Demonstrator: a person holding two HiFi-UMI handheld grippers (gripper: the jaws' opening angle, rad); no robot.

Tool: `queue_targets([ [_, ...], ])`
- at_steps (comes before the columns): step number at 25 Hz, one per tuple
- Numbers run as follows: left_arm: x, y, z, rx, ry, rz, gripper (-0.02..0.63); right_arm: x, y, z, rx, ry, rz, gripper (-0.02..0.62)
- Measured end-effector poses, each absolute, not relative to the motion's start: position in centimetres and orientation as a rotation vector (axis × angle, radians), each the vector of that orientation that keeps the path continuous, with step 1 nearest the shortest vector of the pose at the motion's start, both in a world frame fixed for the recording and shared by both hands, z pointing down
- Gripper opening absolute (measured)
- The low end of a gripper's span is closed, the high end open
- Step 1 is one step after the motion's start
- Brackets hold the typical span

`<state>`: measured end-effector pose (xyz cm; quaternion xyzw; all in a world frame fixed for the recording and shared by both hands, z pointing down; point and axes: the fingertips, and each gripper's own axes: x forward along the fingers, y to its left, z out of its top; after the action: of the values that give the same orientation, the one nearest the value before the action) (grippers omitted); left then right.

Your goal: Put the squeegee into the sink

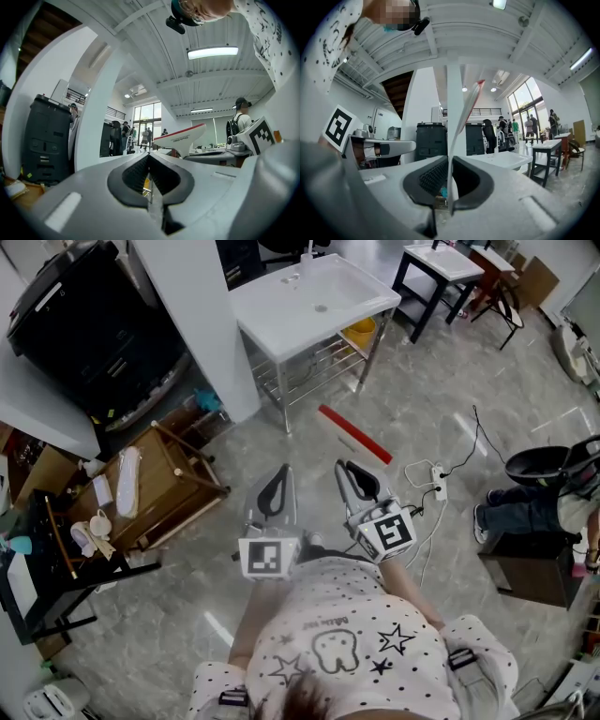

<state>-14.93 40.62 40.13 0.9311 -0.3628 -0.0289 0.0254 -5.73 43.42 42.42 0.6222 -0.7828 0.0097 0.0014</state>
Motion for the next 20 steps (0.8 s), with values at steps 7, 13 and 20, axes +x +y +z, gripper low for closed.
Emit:
queue_targets([
  [7,-10.9,39.3,39.0,3.005,-0.973,-0.170,-0.011,-3.4,41.9,42.6,2.025,-2.401,0.044,0.028],
  [13,-10.3,37.9,39.6,2.997,-0.879,-0.170,-0.011,-3.6,40.1,43.0,2.063,-2.353,0.080,0.028],
  [20,-12.1,34.1,39.6,2.966,-0.851,-0.153,-0.011,-4.9,36.9,43.4,2.100,-2.318,0.141,0.028],
])
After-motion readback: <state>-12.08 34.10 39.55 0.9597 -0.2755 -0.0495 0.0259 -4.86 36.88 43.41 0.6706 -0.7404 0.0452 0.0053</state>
